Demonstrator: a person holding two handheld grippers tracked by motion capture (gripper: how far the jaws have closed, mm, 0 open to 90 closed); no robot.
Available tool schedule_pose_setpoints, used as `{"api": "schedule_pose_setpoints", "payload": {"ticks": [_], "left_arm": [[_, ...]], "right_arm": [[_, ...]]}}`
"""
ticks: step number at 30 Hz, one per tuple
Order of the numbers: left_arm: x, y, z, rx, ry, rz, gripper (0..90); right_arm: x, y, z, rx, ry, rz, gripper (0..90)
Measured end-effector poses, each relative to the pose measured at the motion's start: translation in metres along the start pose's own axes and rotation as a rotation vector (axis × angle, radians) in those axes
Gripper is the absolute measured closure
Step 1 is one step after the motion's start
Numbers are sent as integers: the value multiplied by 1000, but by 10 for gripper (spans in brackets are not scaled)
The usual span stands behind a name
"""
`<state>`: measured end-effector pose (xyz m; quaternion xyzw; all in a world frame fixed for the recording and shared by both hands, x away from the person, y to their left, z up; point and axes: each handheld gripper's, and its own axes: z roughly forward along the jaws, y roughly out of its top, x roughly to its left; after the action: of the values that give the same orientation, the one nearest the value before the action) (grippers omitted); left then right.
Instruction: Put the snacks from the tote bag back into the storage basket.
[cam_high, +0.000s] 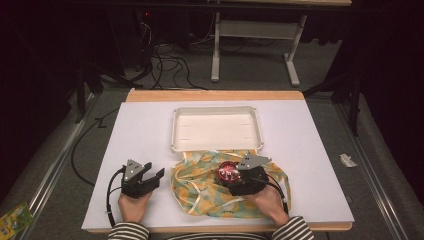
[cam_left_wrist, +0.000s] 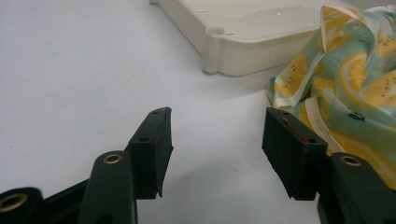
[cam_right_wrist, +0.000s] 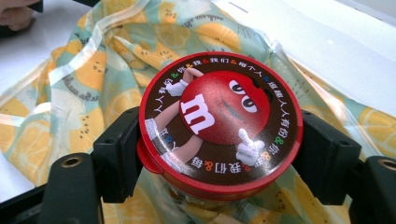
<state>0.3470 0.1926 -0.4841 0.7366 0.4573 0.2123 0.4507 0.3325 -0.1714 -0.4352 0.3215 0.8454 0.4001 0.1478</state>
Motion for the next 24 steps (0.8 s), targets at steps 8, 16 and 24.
{"api": "schedule_pose_setpoints", "payload": {"ticks": [8, 16, 24], "left_arm": [[0, 0, 0, -2, 1, -3, 433], [0, 0, 0, 2, 2, -4, 436], [1, 0, 0, 2, 0, -6, 437]], "right_arm": [[-1, 5, -7, -9, -6, -3, 260], [-3, 13, -18, -26, -2, -9, 260], [-9, 19, -30, -51, 25, 9, 260]]}}
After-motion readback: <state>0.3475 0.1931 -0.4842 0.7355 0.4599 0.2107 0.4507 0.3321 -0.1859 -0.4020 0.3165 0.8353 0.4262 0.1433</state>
